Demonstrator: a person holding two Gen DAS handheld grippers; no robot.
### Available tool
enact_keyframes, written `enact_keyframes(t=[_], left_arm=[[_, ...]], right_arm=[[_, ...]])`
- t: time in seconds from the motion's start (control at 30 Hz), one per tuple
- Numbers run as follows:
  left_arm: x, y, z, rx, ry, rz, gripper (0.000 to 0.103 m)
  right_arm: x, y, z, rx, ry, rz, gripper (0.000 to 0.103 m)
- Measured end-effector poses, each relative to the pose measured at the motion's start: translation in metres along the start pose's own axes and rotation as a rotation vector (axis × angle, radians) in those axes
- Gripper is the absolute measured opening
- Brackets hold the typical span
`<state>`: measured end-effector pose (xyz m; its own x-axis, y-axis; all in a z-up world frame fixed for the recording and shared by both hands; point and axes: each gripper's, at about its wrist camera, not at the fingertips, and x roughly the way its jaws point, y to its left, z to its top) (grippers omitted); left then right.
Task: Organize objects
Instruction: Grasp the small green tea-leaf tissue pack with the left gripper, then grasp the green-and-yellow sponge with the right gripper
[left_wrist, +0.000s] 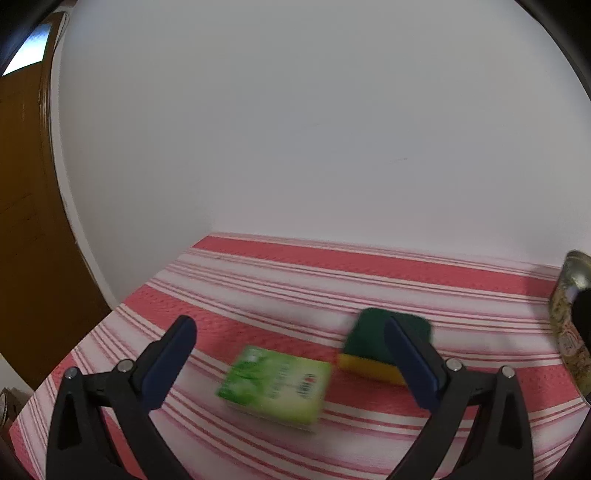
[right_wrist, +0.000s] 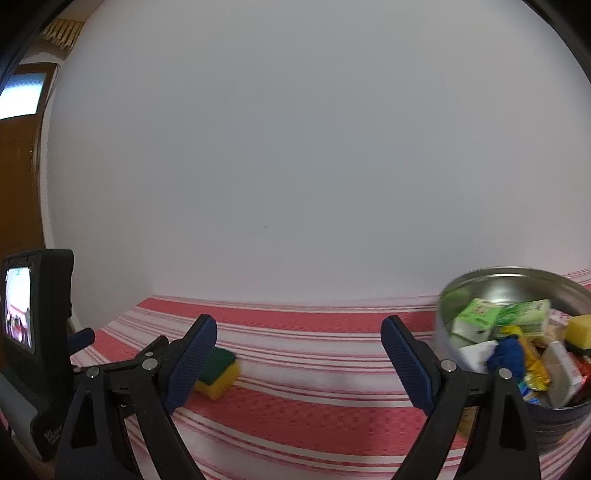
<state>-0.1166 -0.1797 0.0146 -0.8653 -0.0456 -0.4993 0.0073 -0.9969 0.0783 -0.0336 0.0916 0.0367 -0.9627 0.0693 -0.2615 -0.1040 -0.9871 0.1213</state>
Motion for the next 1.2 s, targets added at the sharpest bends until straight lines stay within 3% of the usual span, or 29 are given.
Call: enact_keyframes(t=[0.1,0.23,0.33,0.43,0.53,0.63,0.77,0.83,0.9,0.93,0.97,1.1,1.2], left_arm=[[0.011,0.028,0.004,-0.054,0.045,0.011,0.102],[0.022,0.064,0.004,-0.139,0.082,0.098,0.102],[0.023,0.075,0.002,-0.193,0.098,0.044,0.102],[0.025,0.056,0.0,-0.139,0.119,-0.04,0.102],[0.034,0.028,-0.007,-0.005,0.168,-0.058,0.102],[0.05,0.012,-0.017,0.051,0.263,-0.077,0.102],[0.07,0.012,-0.028,0.035,0.401,-0.092,0.103],[0.074,0.021,-0.029,-0.026,0.419,-0.111,0.101],[0.073,0.025,-0.028,-0.045,0.41,-0.097,0.094],[0.073,0.025,-0.028,-0.045,0.401,-0.099,0.08],[0.07,0.024,-0.027,-0.042,0.384,-0.106,0.075],[0.07,0.028,-0.025,-0.063,0.368,-0.106,0.075],[0.058,0.041,-0.013,-0.103,0.24,-0.009,0.075]], right_arm=[[-0.006,0.003,-0.001,-0.001,-0.012,0.044,0.092],[-0.008,-0.014,-0.003,0.069,-0.012,0.069,0.092],[0.0,-0.022,-0.004,0.105,0.028,0.067,0.092],[-0.006,-0.022,-0.003,0.13,0.038,0.063,0.092],[-0.007,-0.02,-0.003,0.131,0.036,0.064,0.092],[-0.008,-0.017,-0.004,0.117,0.034,0.065,0.092],[-0.007,-0.014,-0.002,0.103,0.041,0.072,0.092],[-0.005,-0.013,-0.002,0.101,0.05,0.076,0.092],[-0.001,-0.013,-0.003,0.102,0.066,0.088,0.092],[0.001,-0.013,-0.003,0.103,0.079,0.097,0.092],[0.005,-0.013,-0.003,0.105,0.096,0.108,0.092],[0.029,-0.014,-0.005,0.131,0.205,0.197,0.092],[0.053,-0.004,-0.007,0.117,0.299,0.269,0.092]])
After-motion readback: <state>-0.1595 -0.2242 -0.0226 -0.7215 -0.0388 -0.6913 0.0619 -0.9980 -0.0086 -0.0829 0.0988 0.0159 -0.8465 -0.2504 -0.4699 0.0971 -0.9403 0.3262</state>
